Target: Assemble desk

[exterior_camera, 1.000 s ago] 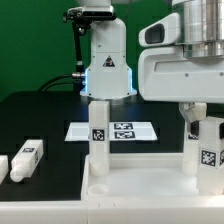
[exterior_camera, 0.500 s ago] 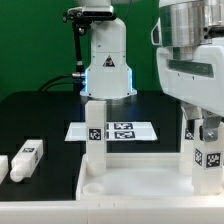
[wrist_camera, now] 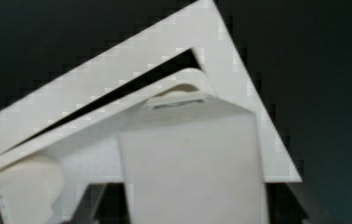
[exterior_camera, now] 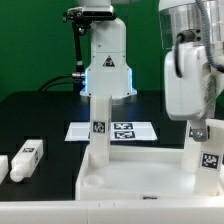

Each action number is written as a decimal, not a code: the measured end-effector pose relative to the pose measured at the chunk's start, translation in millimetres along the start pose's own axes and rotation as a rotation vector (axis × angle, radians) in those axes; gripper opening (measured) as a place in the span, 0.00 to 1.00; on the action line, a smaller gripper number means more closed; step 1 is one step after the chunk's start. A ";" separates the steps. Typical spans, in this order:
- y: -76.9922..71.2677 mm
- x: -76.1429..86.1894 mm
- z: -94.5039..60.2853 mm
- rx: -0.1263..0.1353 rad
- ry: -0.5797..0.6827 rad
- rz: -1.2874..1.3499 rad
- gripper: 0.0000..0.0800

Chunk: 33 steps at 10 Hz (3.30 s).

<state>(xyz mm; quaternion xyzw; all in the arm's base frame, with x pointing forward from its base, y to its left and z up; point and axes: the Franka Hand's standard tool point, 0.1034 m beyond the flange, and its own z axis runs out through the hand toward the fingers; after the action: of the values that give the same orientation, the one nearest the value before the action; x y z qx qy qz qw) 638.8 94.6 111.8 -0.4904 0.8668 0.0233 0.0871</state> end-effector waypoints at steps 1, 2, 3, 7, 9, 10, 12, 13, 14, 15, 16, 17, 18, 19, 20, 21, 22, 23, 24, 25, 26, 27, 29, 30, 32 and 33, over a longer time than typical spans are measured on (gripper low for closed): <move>0.0 0.8 0.0 0.001 -0.002 0.008 0.36; 0.4 1.0 0.4 0.000 -0.001 0.003 0.37; 0.9 1.0 1.3 -0.001 0.000 -0.020 0.37; -4.1 -0.1 -11.2 0.012 -0.015 -0.077 0.79; -13.4 4.9 -34.0 0.040 -0.037 -0.091 0.81; -13.7 3.4 -33.3 0.041 -0.037 -0.093 0.81; -13.2 4.1 -31.9 0.040 -0.035 -0.093 0.81; -13.0 4.3 -31.4 0.039 -0.034 -0.093 0.81; -13.3 4.9 -30.8 0.040 -0.033 -0.098 0.81; -16.8 10.6 -30.1 0.059 -0.030 -0.157 0.81; -17.6 23.9 -34.8 0.066 -0.031 -0.204 0.81; -14.3 43.9 -46.0 0.064 -0.041 -0.243 0.81; -13.5 58.2 -56.8 0.068 -0.044 -0.355 0.81; -13.8 68.5 -62.8 0.071 -0.042 -0.429 0.81; -12.1 64.8 -57.3 0.067 -0.034 -0.488 0.81; -11.6 64.5 -55.9 0.066 -0.030 -0.559 0.81; -12.0 65.2 -56.1 0.068 -0.027 -0.646 0.81; -12.0 65.4 -55.9 0.069 -0.024 -0.718 0.81; -12.6 69.3 -57.3 0.071 -0.022 -0.827 0.81; -16.3 89.4 -63.8 0.073 -0.016 -0.979 0.81; -20.1 112.2 -71.2 0.075 -0.011 -1.087 0.81; -22.6 130.4 -75.6 0.077 -0.005 -1.198 0.81; -30.0 142.1 -80.5 0.095 0.012 -1.279 0.81; -29.3 141.7 -79.7 0.092 0.018 -1.362 0.81; -29.6 142.4 -79.6 0.092 0.025 -1.492 0.81; -29.7 143.5 -79.5 0.091 0.029 -1.564 0.81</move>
Offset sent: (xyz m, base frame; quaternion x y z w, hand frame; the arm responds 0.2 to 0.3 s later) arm 0.0000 0.0000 0.0000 0.0000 0.0000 0.0000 1.0000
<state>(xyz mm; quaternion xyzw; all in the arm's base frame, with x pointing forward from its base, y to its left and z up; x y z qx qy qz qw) 581.7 -52.2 166.4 -0.9547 0.2709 -0.0869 0.0870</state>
